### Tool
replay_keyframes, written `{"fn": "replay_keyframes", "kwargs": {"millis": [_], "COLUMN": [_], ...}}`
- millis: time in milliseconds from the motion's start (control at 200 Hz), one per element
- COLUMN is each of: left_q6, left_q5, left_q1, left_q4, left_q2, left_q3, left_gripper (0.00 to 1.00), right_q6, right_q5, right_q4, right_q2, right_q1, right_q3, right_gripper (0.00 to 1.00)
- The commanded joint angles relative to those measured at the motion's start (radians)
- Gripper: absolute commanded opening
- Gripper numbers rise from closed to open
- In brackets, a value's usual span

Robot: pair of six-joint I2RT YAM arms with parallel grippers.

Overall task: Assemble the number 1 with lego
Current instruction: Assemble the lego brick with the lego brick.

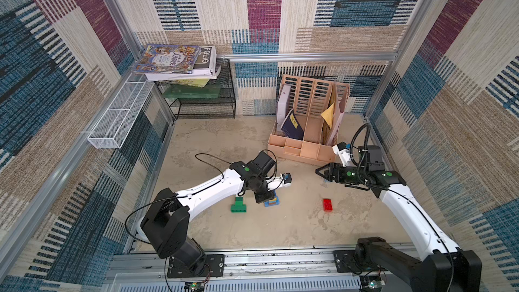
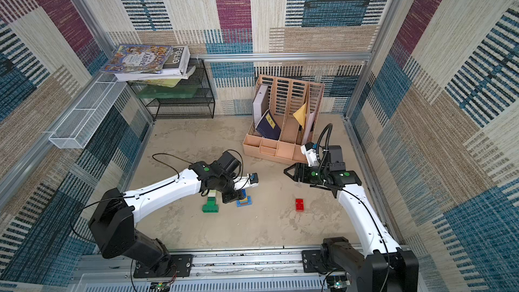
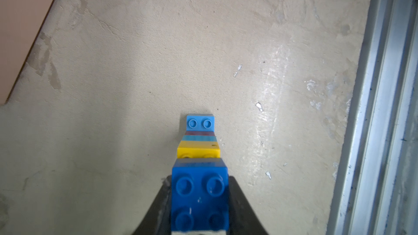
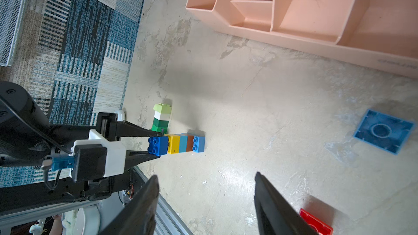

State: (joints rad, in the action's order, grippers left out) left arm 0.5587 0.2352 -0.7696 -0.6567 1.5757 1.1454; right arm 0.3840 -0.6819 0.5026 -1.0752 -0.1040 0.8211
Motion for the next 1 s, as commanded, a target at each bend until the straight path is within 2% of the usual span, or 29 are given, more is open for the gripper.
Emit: {"fn": "replay_keyframes", "kwargs": {"millis": [0,270,431,591,816,921,991], "left_q6": [0.013,-0.018,-0.016,-0.024,-0.05,-0.071,-0.108], "left_q5": [-0.004,-0.01,-0.02,-0.029,-0.047,-0.047,-0.033], "left_q1": [0.0,-0.008,-0.01,-0.01,-0.01,-0.009,-0.008], "left_q4": [-0.026,-0.018,-0.021,-0.013,0.031,0.038,0.071], "left_q2": [0.005,0.026,0.014,0.004,-0.058,-0.102,-0.171], "left_q3": [0.005,-0.002,-0.027,-0.032,-0.027,-0.019,-0.044], "left_gripper": [0.18,0.21,0.26,0.41,0.7,0.78,0.79], "right_q6": [-0.004,0.001,0.004,0.008,0.004,-0.009,-0.022], "right_q5": [-0.011,-0.01,-0.011,-0.008,0.001,0.015,0.042], "right_q4": [-0.004,-0.003,-0.01,-0.013,-0.003,0.004,0.002], "right_q2": [0.005,0.016,0.012,0.013,0.017,0.012,0.004], "right_q1": [-0.001,-0.002,0.0,-0.004,-0.021,-0.036,-0.073], "right_q3": [-0.002,-0.007,-0.007,-0.008,-0.002,0.001,0.007], "right_gripper": [0.68,0.68,0.68,0.68,0.71,0.72,0.72]}}
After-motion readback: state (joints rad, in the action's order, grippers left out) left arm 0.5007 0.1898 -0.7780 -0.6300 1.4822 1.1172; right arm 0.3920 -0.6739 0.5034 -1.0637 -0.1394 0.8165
